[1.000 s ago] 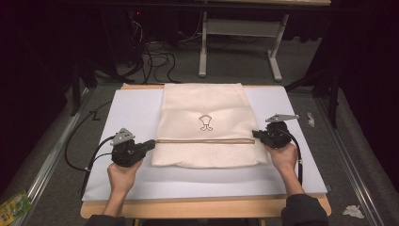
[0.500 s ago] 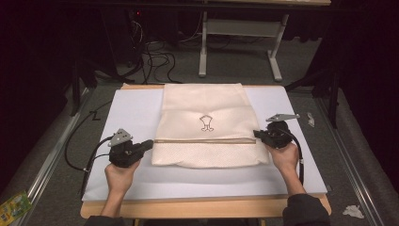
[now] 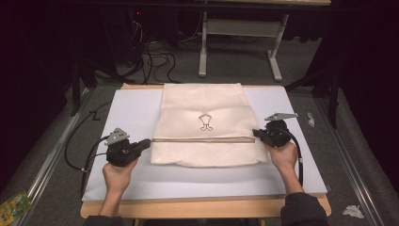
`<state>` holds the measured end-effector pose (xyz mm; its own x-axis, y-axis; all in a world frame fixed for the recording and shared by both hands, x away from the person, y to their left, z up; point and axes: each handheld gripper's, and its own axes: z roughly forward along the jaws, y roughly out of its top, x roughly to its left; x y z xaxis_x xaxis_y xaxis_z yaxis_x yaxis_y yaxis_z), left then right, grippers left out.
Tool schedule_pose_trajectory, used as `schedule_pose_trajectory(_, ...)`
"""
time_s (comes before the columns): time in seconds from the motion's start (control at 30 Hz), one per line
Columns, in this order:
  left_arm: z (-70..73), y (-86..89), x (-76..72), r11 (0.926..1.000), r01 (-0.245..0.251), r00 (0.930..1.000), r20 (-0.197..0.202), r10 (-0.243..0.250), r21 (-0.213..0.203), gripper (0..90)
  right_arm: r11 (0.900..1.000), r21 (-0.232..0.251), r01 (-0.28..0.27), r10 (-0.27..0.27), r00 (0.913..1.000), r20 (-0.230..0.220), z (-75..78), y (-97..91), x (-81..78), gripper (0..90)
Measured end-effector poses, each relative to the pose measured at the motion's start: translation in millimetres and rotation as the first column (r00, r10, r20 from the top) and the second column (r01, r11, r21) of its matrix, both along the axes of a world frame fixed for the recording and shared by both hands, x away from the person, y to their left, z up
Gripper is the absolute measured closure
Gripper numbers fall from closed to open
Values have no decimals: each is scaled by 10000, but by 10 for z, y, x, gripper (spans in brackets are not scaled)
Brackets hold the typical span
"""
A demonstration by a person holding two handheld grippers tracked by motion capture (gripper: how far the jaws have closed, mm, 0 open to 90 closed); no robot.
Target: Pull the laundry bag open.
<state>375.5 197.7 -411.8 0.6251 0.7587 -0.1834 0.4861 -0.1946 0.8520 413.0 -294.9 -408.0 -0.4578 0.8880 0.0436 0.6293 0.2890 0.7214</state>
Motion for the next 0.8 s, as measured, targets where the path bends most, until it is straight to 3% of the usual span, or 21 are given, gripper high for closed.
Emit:
schedule_pose_trajectory(0.53, -55, -74, 21, 9999, 7, 9999, -148, -9, -148, 876, 9999, 140, 82, -78, 9997, -241, -108, -51, -25, 885)
schedule_pose_trajectory(0.8, -90, -106, 65, 10000, -30, 9994, -334, 31, 16, 875, 9992, 386, 88, -62, 9977, -674, -223, -48, 29, 879)
